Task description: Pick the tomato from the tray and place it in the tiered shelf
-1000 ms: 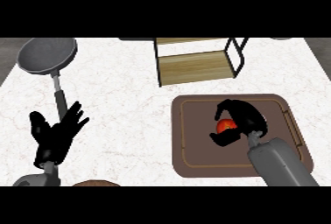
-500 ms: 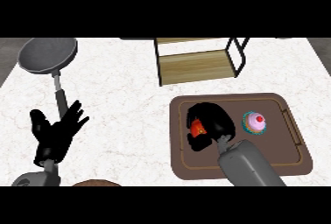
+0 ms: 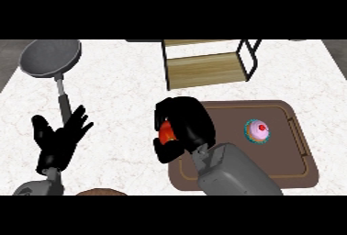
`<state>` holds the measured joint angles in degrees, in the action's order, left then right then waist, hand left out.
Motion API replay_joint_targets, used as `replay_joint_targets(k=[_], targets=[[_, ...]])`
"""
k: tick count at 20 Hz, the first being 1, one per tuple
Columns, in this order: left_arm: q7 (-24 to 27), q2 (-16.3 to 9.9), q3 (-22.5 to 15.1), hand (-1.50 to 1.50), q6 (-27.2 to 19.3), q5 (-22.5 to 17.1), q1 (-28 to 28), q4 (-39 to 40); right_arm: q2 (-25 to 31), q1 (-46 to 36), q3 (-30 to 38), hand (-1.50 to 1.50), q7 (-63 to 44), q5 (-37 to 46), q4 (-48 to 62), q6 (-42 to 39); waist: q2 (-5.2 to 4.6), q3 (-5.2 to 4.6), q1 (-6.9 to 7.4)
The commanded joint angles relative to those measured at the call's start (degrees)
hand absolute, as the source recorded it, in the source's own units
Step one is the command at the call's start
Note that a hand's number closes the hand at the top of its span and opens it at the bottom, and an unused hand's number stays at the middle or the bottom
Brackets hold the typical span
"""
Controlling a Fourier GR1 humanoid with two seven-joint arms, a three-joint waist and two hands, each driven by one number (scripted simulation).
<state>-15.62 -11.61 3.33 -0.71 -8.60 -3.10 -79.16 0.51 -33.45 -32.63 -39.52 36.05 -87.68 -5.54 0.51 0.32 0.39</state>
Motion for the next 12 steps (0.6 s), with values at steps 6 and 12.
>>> replay_joint_targets(k=[6,12], targets=[[-2.44,1.84,-0.99,0.0,-1.79,0.96,0.16,0.57,-0.5,-15.62,7.73,1.5,-20.57,3.28,-18.28,-5.93,-0.09,-0.37,-0.81],[-1.26,0.27,0.22,0.0,-0.09,0.68,2.26,-0.06,0.15,-28.17,19.89,1.5,-26.26,1.34,-16.96,-13.78,-0.24,-0.39,-0.18]])
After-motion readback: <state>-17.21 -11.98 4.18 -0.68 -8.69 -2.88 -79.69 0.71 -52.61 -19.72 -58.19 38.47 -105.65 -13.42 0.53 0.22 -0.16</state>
